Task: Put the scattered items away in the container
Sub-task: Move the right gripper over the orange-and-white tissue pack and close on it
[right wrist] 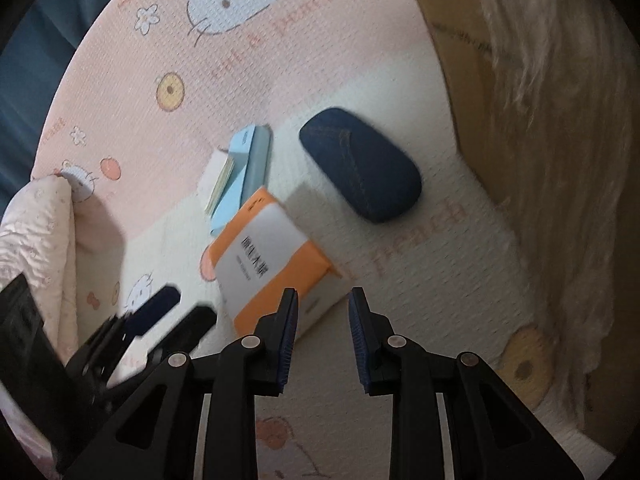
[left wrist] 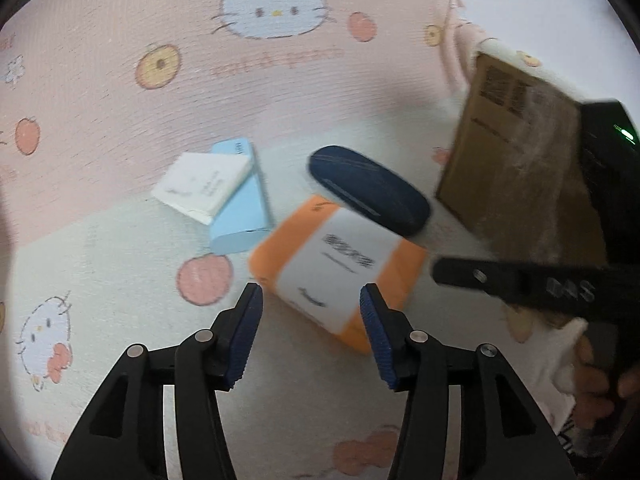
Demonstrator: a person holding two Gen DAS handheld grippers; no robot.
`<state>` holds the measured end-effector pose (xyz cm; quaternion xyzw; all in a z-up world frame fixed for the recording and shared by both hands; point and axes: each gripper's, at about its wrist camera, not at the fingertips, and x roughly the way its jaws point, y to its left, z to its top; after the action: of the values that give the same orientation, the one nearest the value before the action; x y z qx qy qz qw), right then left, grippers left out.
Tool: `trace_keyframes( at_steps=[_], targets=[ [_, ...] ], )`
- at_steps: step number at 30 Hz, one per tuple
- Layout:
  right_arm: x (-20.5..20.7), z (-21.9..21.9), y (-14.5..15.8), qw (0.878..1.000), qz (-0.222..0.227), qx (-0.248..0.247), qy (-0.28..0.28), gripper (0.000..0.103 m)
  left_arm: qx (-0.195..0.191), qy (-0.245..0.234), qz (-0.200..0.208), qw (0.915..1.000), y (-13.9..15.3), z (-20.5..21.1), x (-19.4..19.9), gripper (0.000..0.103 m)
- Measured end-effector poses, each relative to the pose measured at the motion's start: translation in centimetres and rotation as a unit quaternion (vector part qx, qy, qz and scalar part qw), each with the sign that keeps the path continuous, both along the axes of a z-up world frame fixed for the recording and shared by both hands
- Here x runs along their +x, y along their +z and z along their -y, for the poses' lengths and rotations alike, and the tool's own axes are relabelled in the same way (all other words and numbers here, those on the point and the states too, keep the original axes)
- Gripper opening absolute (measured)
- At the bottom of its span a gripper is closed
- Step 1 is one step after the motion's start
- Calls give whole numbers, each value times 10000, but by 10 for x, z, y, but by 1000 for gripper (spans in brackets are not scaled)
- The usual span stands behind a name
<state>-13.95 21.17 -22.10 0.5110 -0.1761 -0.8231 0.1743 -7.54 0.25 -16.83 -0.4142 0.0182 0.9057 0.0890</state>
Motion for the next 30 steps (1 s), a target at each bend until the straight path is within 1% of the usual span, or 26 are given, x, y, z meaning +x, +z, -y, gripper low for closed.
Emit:
trace_keyframes(
  at_steps=[3, 5, 10, 12, 13, 14, 15, 16, 18, 19, 23, 26, 30],
  targets=[
    [1, 8, -3, 9999, 54, -2, 115, 23, 161, 91, 62, 9998, -1, 16, -18, 55],
    [1, 12, -4, 9998, 61, -51, 168, 23, 205, 23, 157, 9997, -2, 17, -28, 55],
    [-1, 21, -6, 9995, 67, -88, 279, 23, 121, -119, 16, 9999, -4, 23, -50, 55],
    [-2, 23, -7, 9994, 91, -105, 318, 23, 185, -199, 97, 9996, -8, 25, -57, 54],
    [-2, 25, -7, 9993, 69, -104, 344, 23, 246, -260, 162, 9992, -11, 26, -60, 51],
    [-2, 26, -7, 9992, 35, -95, 375, 23, 330, -332, 231, 9986, -14, 27, -61, 42],
    [-1, 28, -6, 9992, 4, -62, 407, 23, 427, -396, 366, 9976, -18, 27, -63, 37],
    [-2, 30, -6, 9990, -32, 1, 435, 23, 458, -416, 452, 9971, -21, 28, -62, 37],
    [-3, 31, -4, 9988, -121, 95, 462, 23, 491, -412, 416, 9971, -21, 29, -57, 37],
    [-3, 31, -3, 9987, -186, 179, 432, 23, 530, -416, 465, 9966, -21, 29, -54, 37],
    [-13, 23, -2, 9985, -373, 288, 279, 23, 847, -400, 738, 9929, -21, 32, -41, 37],
    [-22, 15, -1, 9987, -335, 288, 236, 23, 1266, -365, 978, 9864, -22, 32, -27, 37],
    [-25, 11, 0, 9988, -273, 321, 238, 23, 1441, -228, 1125, 9829, -23, 30, -17, 37]
  ],
)
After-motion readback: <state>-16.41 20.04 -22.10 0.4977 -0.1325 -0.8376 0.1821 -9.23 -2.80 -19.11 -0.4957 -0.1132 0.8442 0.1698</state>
